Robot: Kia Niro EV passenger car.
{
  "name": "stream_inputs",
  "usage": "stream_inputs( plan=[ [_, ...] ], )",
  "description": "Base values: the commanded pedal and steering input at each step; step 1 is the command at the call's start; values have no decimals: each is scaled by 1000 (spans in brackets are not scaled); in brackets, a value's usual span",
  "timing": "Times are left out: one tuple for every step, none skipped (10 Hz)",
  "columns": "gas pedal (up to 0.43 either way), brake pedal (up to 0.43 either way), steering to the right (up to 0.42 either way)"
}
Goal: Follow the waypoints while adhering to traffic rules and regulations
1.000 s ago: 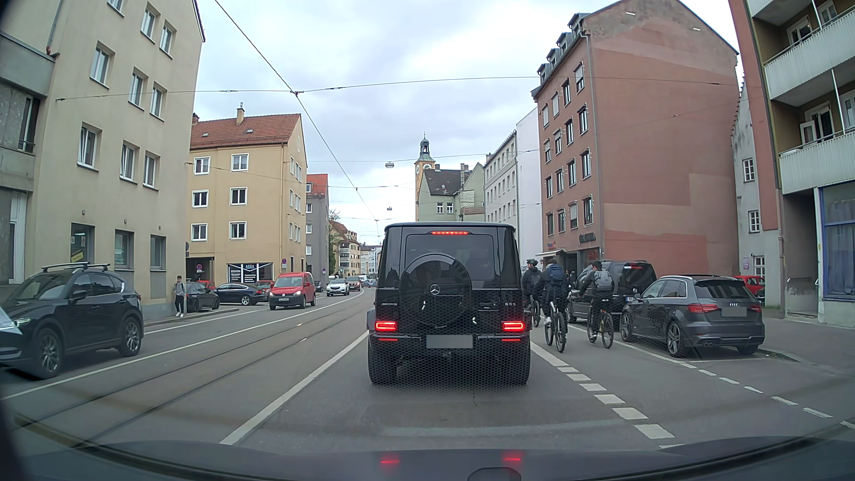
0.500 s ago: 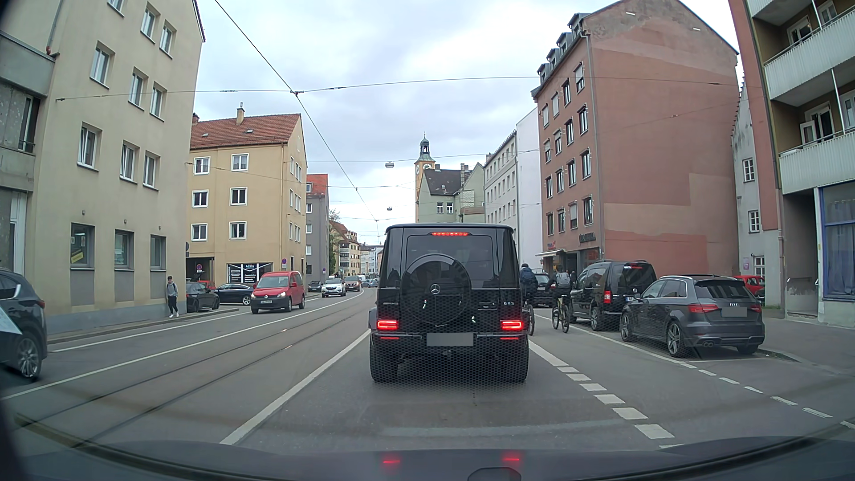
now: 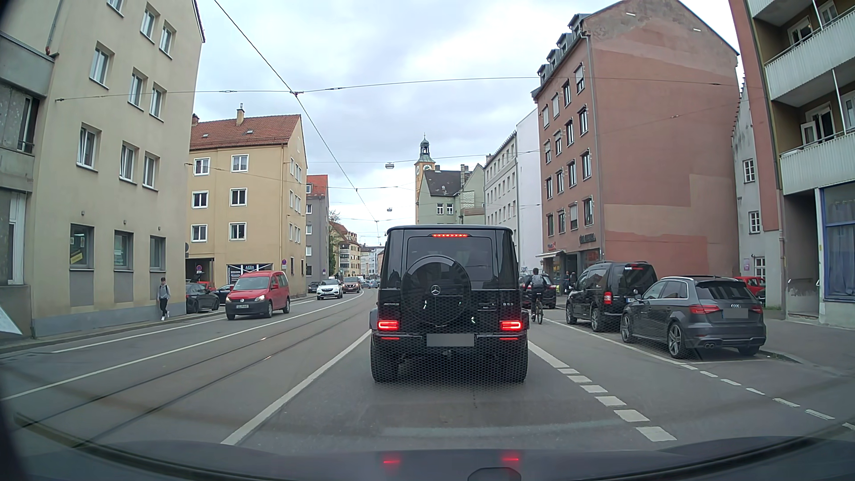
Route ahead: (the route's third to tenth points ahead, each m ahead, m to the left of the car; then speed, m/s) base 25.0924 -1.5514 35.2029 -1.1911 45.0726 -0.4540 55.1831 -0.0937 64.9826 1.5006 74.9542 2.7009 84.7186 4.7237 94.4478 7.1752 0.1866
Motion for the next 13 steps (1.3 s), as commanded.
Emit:
stream_inputs(
  plan=[
    [0,0,-11],
    [0,49,-11],
    [0,85,-11],
    [0,134,-11],
    [0,146,-11],
    [0,159,-11],
    [0,165,-11],
    [0,165,-11],
    [0,165,-10],
    [0,171,-10],
    [0,171,-11],
    [0,171,-11],
    [0,171,-11]
  ],
)
